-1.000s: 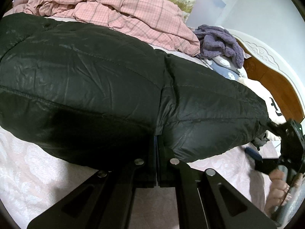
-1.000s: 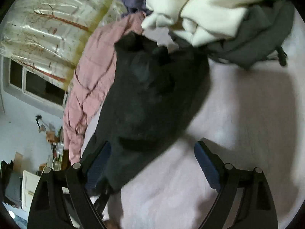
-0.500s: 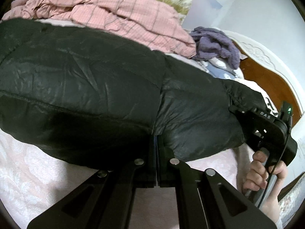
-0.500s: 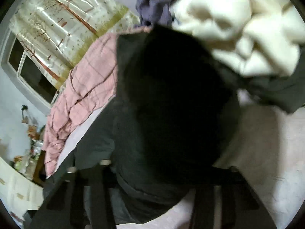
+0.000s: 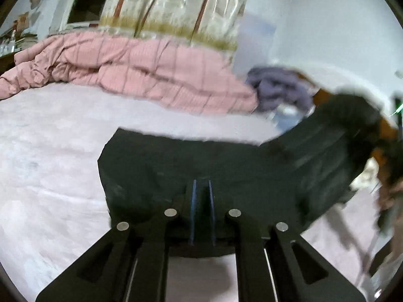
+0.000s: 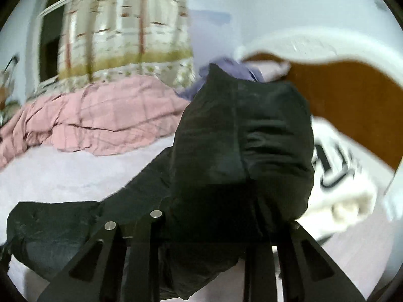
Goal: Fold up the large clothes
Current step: 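Lift the folded jacket bundle off the bed with both tools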
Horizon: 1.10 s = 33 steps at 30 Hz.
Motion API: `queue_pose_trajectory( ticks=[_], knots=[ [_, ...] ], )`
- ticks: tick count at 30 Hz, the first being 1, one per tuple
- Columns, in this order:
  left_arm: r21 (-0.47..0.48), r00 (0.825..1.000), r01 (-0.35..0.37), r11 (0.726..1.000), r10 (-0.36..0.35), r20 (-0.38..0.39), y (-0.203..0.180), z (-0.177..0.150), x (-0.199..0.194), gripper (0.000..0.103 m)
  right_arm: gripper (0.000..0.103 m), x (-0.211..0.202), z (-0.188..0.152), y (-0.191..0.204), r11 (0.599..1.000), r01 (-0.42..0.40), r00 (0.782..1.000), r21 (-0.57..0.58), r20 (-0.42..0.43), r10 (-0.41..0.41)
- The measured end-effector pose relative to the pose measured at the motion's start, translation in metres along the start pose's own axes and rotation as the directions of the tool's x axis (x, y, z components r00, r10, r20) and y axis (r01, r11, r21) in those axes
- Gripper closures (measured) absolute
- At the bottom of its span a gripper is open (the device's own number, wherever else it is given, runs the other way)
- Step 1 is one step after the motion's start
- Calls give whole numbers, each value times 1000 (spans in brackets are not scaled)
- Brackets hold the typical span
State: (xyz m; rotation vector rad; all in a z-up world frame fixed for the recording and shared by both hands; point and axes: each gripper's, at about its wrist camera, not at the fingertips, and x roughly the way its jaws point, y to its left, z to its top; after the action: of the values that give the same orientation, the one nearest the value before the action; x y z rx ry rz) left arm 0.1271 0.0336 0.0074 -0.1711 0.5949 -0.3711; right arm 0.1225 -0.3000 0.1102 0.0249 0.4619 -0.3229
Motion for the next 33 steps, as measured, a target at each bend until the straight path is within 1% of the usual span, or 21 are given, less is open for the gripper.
queue_pose_trajectory(
  ticks=[1,2,4,5,7,10,11,12,13,14,15,16,17,19,20,22,23,24,27,30,33],
  knots=[
    [2,999,-15,1000,15,-29,6,-3,9,95,76,-6,2,7,1000,1,1000,-25,13,0],
    [-12,998,-23,1000,23,-52,10,-5,16,95,76,-15,7,24,998,2,999,-68,39,0],
    [-47,997,-9,999,5,-79,16,-7,26,95,75,-33,13,52,994,-6,996,-107,83,15],
    [-42,997,0,999,-3,-81,16,-6,29,95,74,-41,15,61,994,-13,995,-112,97,24],
    [-21,996,23,1000,-25,-84,17,-6,30,95,71,-58,15,87,991,-62,990,-117,123,76],
    [-52,996,60,997,-64,-69,25,-4,26,95,68,-74,12,130,984,-130,980,-121,137,146],
    [-74,997,59,995,-62,-40,30,-2,19,95,68,-77,8,151,979,-135,977,-153,144,157],
    [-98,999,34,995,-32,15,35,1,7,95,68,-80,2,166,975,-125,977,-184,150,153],
    [-119,998,11,993,-3,69,39,5,-6,95,68,-81,-3,181,970,-113,977,-216,156,148],
    [-146,991,6,989,15,137,46,10,-24,95,68,-82,-9,196,963,-109,976,-245,159,151],
    [-164,980,21,986,12,197,53,14,-41,95,68,-82,-14,206,958,-112,975,-264,158,157],
    [-174,970,30,984,13,242,61,18,-54,95,68,-83,-20,219,951,-111,974,-289,157,161],
    [-181,962,29,983,21,271,68,21,-64,95,67,-82,-24,227,946,-107,974,-307,157,162],
    [-202,953,5,979,57,298,85,26,-75,95,64,-82,-40,250,920,-83,973,-382,167,157],
    [-223,952,-5,975,73,298,93,27,-77,95,63,-81,-47,260,908,-74,973,-412,171,156],
    [-274,956,3,962,77,282,110,28,-76,95,60,-81,-62,277,880,-59,972,-472,175,159],
    [-295,958,18,955,68,279,117,29,-76,95,60,-81,-72,286,860,-39,971,-509,183,153],
    [-303,958,18,953,70,278,122,29,-76,95,59,-81,-80,294,841,-18,970,-541,193,146],
    [-285,950,-27,958,113,290,124,28,-80,95,59,-78,-105,315,778,27,967,-627,214,139],
    [-267,945,-30,963,114,305,122,28,-84,95,59,-76,-122,327,742,41,967,-669,213,139],
    [-254,942,-40,966,121,313,121,29,-85,95,57,-76,-136,333,718,68,964,-693,231,132]
  ],
)
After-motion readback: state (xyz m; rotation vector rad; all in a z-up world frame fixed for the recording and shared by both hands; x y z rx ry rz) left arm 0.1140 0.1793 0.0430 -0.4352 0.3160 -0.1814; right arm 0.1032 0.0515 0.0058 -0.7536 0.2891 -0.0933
